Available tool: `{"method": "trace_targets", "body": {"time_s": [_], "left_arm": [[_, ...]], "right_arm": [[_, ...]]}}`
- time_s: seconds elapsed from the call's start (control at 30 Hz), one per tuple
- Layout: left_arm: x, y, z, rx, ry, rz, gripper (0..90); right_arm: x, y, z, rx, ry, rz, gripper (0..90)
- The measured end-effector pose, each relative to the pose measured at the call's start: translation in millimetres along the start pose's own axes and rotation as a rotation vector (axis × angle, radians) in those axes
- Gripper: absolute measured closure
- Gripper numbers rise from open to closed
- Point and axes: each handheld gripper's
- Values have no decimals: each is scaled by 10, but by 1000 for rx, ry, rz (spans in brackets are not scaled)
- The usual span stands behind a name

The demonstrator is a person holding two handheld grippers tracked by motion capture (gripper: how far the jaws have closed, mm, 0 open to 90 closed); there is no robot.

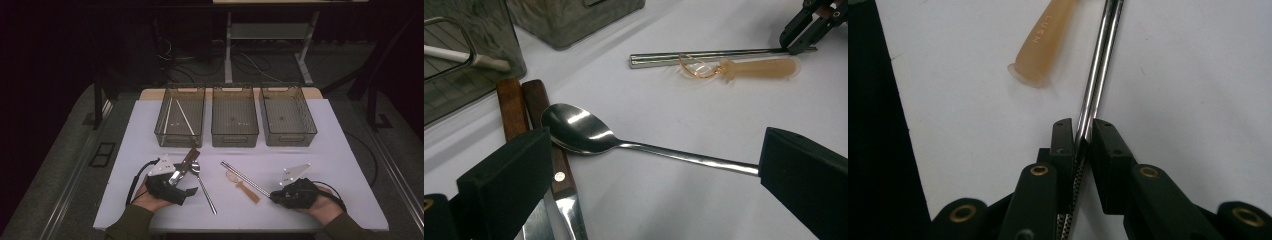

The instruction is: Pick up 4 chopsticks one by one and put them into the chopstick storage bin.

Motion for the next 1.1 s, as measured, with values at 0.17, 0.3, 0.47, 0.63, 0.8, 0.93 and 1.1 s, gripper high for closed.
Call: {"method": "trace_targets", "body": {"time_s": [0.17, 0.3, 0.47, 0.63, 0.8, 0.93, 1.1], "left_arm": [[1, 0, 3, 0, -3, 3, 0], [2, 1, 3, -1, -3, 3, 0], [4, 3, 6, -1, -3, 2, 0], [4, 3, 5, 0, -4, 5, 0], [6, 5, 3, -1, -3, 7, 0], [7, 5, 8, -1, -3, 7, 0], [10, 5, 17, -3, -2, 5, 0]], "right_arm": [[-11, 50, -14, -21, -4, 7, 804], [-26, 129, -28, -42, -4, 19, 809], [-43, 258, -48, -72, -4, 41, 810], [-46, 322, -51, -78, 2, 54, 808], [-46, 329, -63, -74, 8, 55, 790], [-14, 367, -152, -46, 74, 72, 774], [157, 431, -147, -10, 120, 58, 773]]}}
Point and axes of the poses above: each handheld gripper's, and its own axes: z roughly forward along the jaws, x roughly out of its top, y roughly to its right, and after that the axes turned 8 degrees about -y, right-handed
